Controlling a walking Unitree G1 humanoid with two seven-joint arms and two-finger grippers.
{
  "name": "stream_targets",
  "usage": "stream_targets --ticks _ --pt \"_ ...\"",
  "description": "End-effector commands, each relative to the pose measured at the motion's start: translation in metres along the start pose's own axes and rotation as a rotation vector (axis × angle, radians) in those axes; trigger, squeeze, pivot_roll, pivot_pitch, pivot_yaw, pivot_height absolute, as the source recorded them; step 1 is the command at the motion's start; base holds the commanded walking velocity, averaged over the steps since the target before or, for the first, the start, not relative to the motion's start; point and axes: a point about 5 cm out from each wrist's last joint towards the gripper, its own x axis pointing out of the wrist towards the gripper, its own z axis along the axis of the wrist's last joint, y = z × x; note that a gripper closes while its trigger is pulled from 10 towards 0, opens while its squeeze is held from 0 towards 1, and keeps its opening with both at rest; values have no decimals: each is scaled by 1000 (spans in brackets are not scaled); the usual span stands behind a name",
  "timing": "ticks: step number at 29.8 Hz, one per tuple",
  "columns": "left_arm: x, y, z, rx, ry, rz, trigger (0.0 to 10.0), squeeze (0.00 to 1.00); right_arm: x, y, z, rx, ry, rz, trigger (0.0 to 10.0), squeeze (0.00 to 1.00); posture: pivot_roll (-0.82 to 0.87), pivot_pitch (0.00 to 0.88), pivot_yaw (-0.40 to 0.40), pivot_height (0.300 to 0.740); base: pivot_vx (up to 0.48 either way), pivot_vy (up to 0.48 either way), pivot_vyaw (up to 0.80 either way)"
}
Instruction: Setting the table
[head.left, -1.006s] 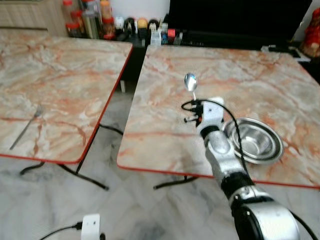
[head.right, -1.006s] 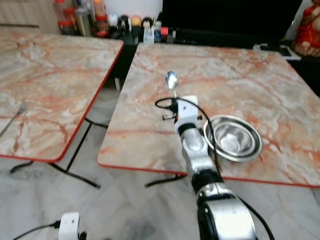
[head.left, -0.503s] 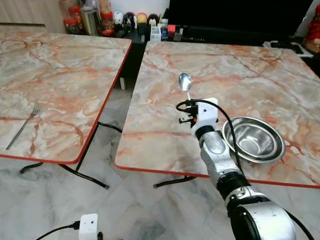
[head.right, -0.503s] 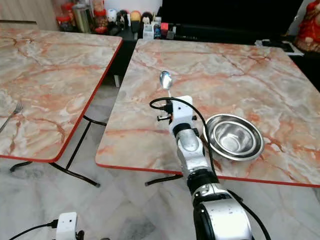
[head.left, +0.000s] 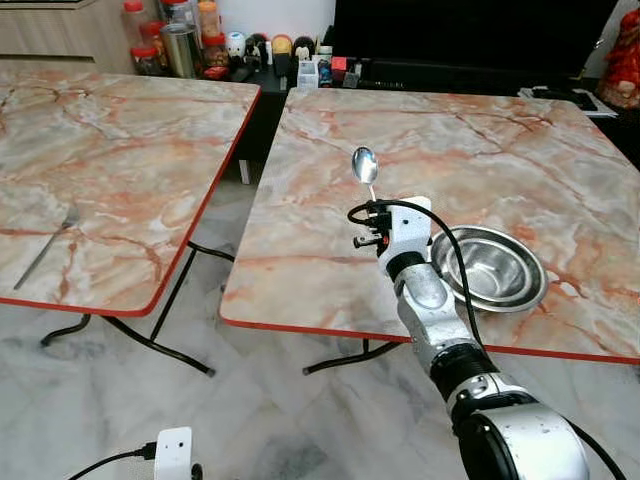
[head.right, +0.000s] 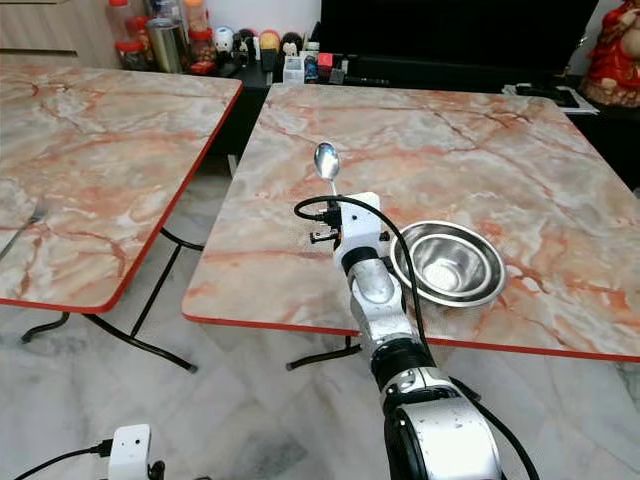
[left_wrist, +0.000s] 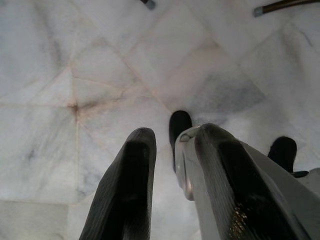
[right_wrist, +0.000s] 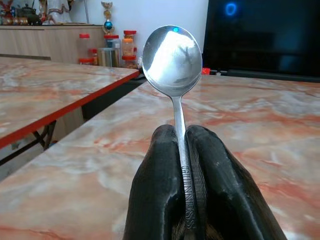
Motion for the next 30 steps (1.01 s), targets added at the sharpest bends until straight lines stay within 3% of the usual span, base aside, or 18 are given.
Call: stream_targets --ticks 1,30 --pt "-1 1 -5 5 15 8 10000 0 1 -1 4 -2 -13 -2 10000 0 104 93 -46 715 0 -266 0" --pt "-2 0 -8 5 18 9 10000 0 1 -2 2 -6 -3 -3 10000 0 102 98 -52 715 0 -344 0"
